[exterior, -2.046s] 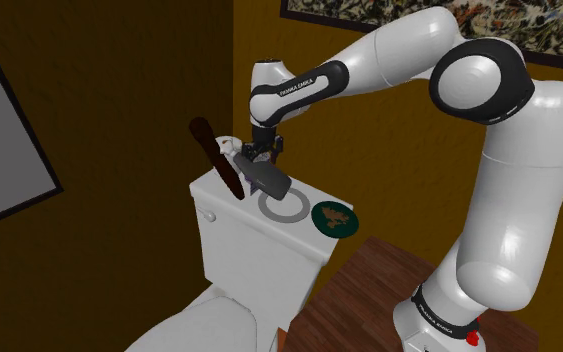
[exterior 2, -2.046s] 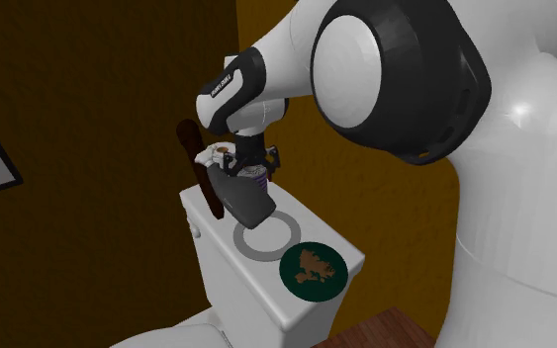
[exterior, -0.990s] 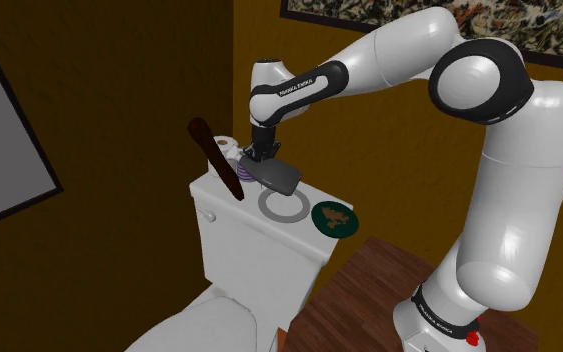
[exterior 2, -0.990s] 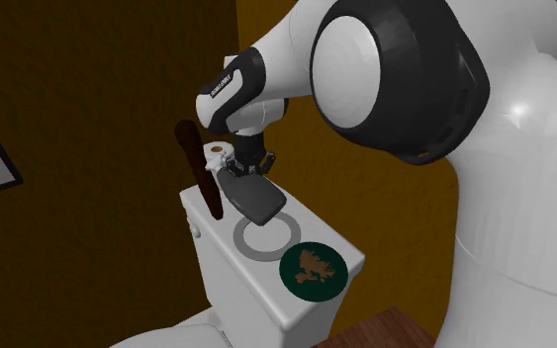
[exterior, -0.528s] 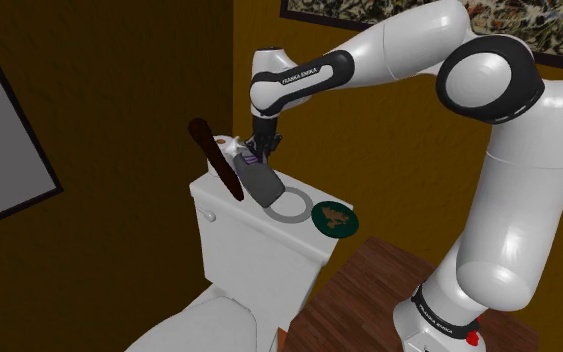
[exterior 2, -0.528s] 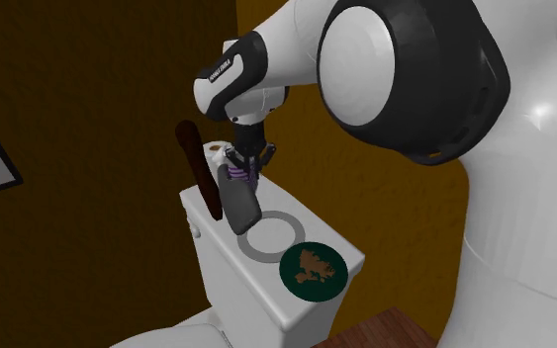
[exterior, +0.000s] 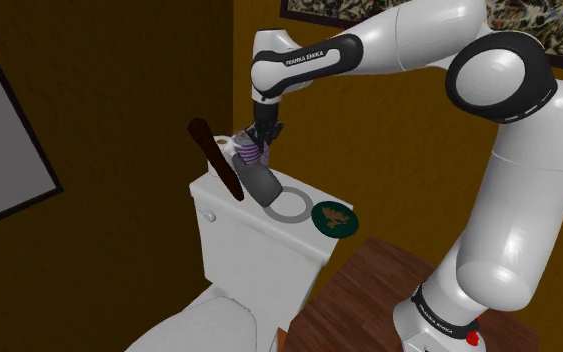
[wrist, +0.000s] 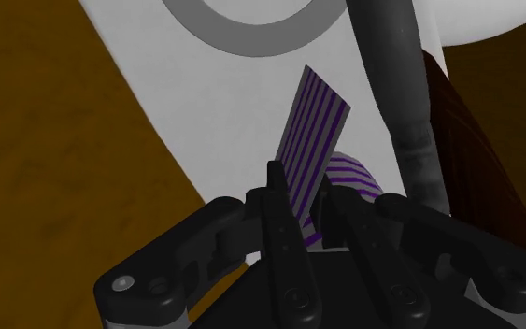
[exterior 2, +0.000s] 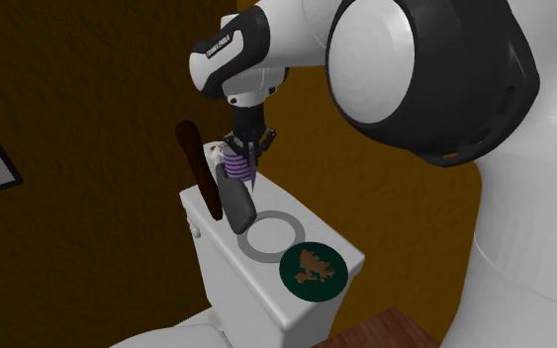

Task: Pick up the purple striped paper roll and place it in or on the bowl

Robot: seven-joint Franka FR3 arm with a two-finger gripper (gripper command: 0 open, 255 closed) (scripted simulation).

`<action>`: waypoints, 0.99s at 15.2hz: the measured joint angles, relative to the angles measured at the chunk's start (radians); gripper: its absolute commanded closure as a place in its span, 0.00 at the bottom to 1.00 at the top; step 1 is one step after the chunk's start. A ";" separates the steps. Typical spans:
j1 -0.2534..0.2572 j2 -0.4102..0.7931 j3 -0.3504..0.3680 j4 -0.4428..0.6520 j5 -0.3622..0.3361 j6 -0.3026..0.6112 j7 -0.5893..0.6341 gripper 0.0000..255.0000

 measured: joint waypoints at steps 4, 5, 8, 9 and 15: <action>0.001 -0.013 0.001 0.031 0.001 -0.044 0.000 1.00; 0.000 -0.015 0.001 0.043 0.001 -0.058 -0.001 1.00; 0.001 -0.022 0.001 0.079 0.001 -0.101 -0.001 1.00; 0.001 -0.025 0.001 0.084 0.002 -0.109 -0.001 1.00; -0.010 -0.229 -0.005 -0.163 0.009 -0.065 -0.019 1.00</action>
